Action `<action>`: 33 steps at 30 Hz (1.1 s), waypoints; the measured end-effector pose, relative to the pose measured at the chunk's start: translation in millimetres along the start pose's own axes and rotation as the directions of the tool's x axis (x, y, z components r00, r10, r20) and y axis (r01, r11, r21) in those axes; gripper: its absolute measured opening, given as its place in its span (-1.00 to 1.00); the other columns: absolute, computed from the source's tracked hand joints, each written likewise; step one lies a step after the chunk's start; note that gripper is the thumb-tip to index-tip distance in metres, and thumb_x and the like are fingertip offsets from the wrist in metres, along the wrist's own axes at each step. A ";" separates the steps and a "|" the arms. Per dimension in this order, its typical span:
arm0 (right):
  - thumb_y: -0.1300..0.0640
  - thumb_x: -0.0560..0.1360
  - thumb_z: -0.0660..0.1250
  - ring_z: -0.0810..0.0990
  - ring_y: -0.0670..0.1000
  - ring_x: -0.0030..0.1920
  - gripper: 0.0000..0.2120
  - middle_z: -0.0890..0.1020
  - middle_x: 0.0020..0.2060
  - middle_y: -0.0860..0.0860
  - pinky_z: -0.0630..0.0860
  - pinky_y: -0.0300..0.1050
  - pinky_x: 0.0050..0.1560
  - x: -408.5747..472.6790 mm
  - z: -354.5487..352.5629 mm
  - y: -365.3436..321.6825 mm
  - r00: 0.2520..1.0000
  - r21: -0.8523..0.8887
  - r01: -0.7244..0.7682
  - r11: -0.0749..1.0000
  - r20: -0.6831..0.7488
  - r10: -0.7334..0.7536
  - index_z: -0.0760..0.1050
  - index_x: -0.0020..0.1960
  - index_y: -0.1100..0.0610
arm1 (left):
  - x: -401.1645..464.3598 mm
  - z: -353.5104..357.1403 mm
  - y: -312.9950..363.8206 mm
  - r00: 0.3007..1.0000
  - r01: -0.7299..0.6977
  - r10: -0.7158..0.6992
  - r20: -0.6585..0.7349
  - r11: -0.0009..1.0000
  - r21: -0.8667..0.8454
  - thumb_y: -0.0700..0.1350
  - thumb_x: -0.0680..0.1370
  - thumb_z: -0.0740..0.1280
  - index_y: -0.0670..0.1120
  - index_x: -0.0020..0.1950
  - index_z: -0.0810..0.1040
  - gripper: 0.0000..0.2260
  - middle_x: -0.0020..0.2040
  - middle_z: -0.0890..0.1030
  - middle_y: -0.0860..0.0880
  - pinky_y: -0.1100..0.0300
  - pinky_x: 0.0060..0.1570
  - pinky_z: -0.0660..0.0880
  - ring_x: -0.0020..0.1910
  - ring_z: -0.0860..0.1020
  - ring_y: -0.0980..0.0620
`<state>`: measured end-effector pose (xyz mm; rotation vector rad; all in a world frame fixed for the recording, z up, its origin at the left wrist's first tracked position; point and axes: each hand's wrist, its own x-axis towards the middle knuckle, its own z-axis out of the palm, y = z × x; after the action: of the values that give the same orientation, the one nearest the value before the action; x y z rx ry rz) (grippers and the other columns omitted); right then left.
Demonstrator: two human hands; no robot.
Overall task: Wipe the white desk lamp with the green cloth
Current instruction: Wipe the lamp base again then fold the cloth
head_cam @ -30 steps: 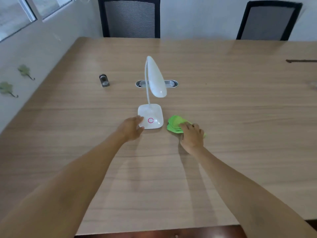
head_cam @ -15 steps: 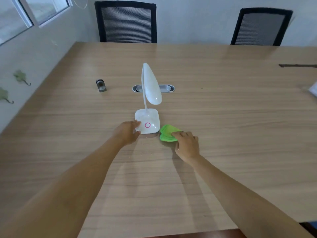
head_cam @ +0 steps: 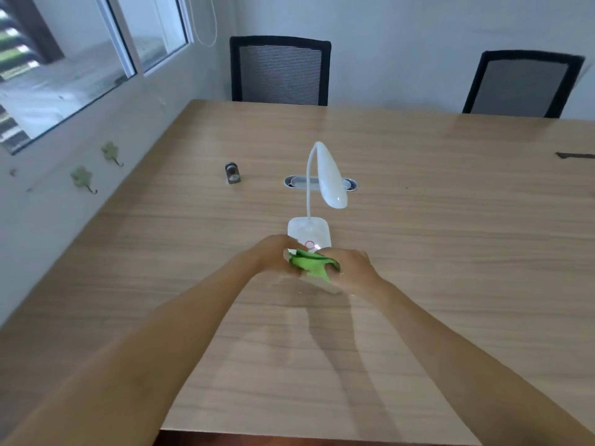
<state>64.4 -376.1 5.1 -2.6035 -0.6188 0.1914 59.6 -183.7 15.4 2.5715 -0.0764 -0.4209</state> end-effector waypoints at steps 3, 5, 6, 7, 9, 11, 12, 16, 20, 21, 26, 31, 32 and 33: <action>0.19 0.48 0.23 0.58 0.19 0.10 -0.66 0.66 0.11 0.11 0.51 0.04 0.15 15.1 2.3 -21.1 0.998 0.130 0.037 0.991 0.054 -0.044 0.49 0.24 0.02 | -14.5 -21.9 -15.5 0.993 0.078 -0.078 -0.088 0.997 -0.005 -0.01 0.44 0.42 -0.15 0.11 0.65 -0.68 0.12 0.65 -0.15 0.15 0.15 0.45 0.17 0.56 -0.10; 0.17 0.49 0.28 0.57 0.13 0.11 -0.69 0.64 0.10 0.08 0.49 -0.06 0.13 26.4 6.2 -32.3 0.994 0.201 0.014 0.979 0.102 -0.035 0.49 0.23 0.06 | -26.2 -35.4 -33.1 0.991 0.097 -0.099 -0.087 0.995 -0.028 -0.01 0.47 0.39 -0.20 0.01 0.65 -0.73 -0.13 0.64 -0.17 0.20 -0.13 0.42 -0.07 0.56 -0.10; 0.17 0.48 0.29 0.55 0.09 0.10 -0.68 0.63 0.07 0.06 0.46 -0.12 0.10 32.5 9.5 -37.9 0.990 0.225 -0.007 0.974 0.138 -0.025 0.48 0.23 0.07 | -33.5 -41.0 -43.1 0.988 0.116 -0.122 -0.096 0.991 -0.067 -0.02 0.48 0.39 -0.21 -0.06 0.64 -0.76 -0.28 0.57 -0.11 0.22 -0.23 0.37 -0.20 0.50 -0.05; 0.18 0.47 0.31 0.54 0.06 0.07 -0.67 0.61 0.02 0.04 0.44 -0.16 0.07 37.7 12.9 -45.0 0.984 0.243 -0.022 0.970 0.176 -0.022 0.48 0.24 0.08 | -41.2 -45.4 -55.9 0.980 0.145 -0.159 -0.117 0.982 -0.118 -0.03 0.48 0.39 -0.19 -0.17 0.62 -0.79 -0.39 0.47 -0.04 0.23 -0.28 0.31 -0.30 0.43 0.01; 0.24 0.44 0.33 0.54 0.01 -0.02 -0.66 0.57 -0.09 -0.03 0.42 -0.26 -0.02 48.8 23.7 -56.4 0.976 0.310 -0.038 0.950 0.215 -0.031 0.49 0.20 0.09 | -53.7 -49.5 -85.6 0.958 0.211 -0.249 -0.140 0.947 -0.240 -0.05 0.48 0.40 -0.14 -0.29 0.54 -0.78 -0.44 0.39 0.00 0.23 -0.34 0.30 -0.37 0.38 0.07; 0.32 0.39 0.33 0.56 -0.05 -0.15 -0.68 0.58 -0.18 -0.05 0.44 -0.43 -0.19 59.6 39.2 -71.2 0.976 0.423 -0.055 0.905 0.214 -0.041 0.53 0.11 0.08 | -71.0 -51.0 -119.1 0.927 0.262 -0.349 -0.136 0.862 -0.433 -0.09 0.47 0.42 -0.20 -0.13 0.61 -0.84 -0.31 0.48 -0.08 0.23 -0.27 0.40 -0.24 0.45 0.01; 0.36 0.38 0.33 0.56 -0.07 -0.20 -0.69 0.59 -0.20 -0.03 0.45 -0.44 -0.25 64.6 49.4 -79.6 0.975 0.488 -0.076 0.870 0.217 -0.037 0.55 0.06 0.08 | -78.6 -50.9 -135.9 0.910 0.278 -0.396 -0.126 0.806 -0.523 -0.12 0.46 0.43 -0.24 -0.02 0.62 -0.79 -0.22 0.50 -0.13 0.18 -0.21 0.45 -0.18 0.47 -0.01; 0.42 0.38 0.34 0.56 -0.16 -0.47 -0.77 0.57 -0.34 0.07 0.49 -0.33 -0.42 78.8 89.5 -117.9 0.963 0.651 -0.232 0.723 0.256 0.079 0.54 -0.10 0.12 | -103.1 -50.3 -183.4 0.806 0.342 -0.571 -0.154 0.662 -0.667 -0.14 0.45 0.44 -0.19 0.03 0.58 -0.79 -0.11 0.54 -0.14 0.25 -0.25 0.51 -0.19 0.53 -0.02; 0.46 0.40 0.29 0.55 -0.01 -0.34 -0.78 0.55 -0.30 0.10 0.54 -0.20 -0.30 80.8 119.5 -147.9 0.905 0.674 -0.396 0.623 0.401 0.141 0.51 -0.21 0.16 | -112.0 -41.6 -211.7 0.711 0.360 -0.679 -0.184 0.575 -0.735 -0.21 0.46 0.42 -0.28 0.16 0.58 -0.70 -0.02 0.61 -0.20 0.22 -0.26 0.47 -0.10 0.55 -0.02; 0.46 0.40 0.30 0.54 0.01 -0.31 -0.74 0.55 -0.27 0.12 0.54 -0.15 -0.24 81.0 126.8 -152.3 0.899 0.672 -0.410 0.617 0.414 0.146 0.49 -0.27 0.12 | -112.6 -38.1 -214.9 0.706 0.356 -0.681 -0.194 0.578 -0.734 -0.23 0.46 0.42 -0.31 0.17 0.58 -0.70 -0.03 0.60 -0.18 0.21 -0.26 0.46 -0.07 0.53 -0.01; 0.42 0.37 0.34 0.59 0.13 -0.11 -0.70 0.59 -0.18 0.18 0.58 0.12 0.07 82.4 142.4 -160.5 0.913 0.652 -0.400 0.644 0.349 0.213 0.49 -0.35 0.04 | -108.3 -29.3 -220.1 0.665 0.471 -0.670 -0.331 0.719 -0.511 -0.09 0.44 0.43 -0.26 0.10 0.62 -0.68 -0.01 0.66 -0.22 0.16 -0.11 0.43 -0.04 0.61 -0.09; 0.32 0.32 0.35 0.65 0.22 0.03 -0.78 0.63 -0.16 0.13 0.61 0.16 0.10 80.9 140.3 -157.6 0.926 0.623 -0.366 0.691 0.316 0.206 0.51 -0.34 0.01 | -99.2 -33.2 -207.3 0.647 0.558 -0.643 -0.409 0.765 -0.320 -0.03 0.45 0.40 -0.18 0.26 0.49 -0.57 0.24 0.57 -0.22 0.05 0.17 0.47 0.23 0.54 -0.19; 0.28 0.30 0.34 0.65 0.21 0.03 -0.82 0.64 -0.17 0.11 0.60 0.15 0.12 80.2 137.1 -156.1 0.939 0.614 -0.332 0.716 0.286 0.191 0.53 -0.32 0.00 | -96.7 -34.4 -202.6 0.640 0.587 -0.645 -0.418 0.761 -0.276 -0.02 0.45 0.39 -0.17 0.29 0.45 -0.54 0.28 0.52 -0.22 0.03 0.20 0.46 0.26 0.49 -0.21; 0.26 0.30 0.33 0.65 0.18 0.03 -0.85 0.65 -0.16 0.09 0.58 0.10 0.14 79.5 131.8 -153.6 0.955 0.603 -0.287 0.744 0.241 0.173 0.57 -0.28 0.01 | -94.3 -35.4 -197.4 0.630 0.617 -0.641 -0.438 0.756 -0.218 -0.02 0.45 0.38 -0.16 0.33 0.41 -0.51 0.32 0.46 -0.22 0.00 0.24 0.43 0.30 0.43 -0.24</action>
<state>44.0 -165.1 -43.3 -1.9932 -0.2130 0.6007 -24.5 16.1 -30.3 2.5014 1.0439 0.0180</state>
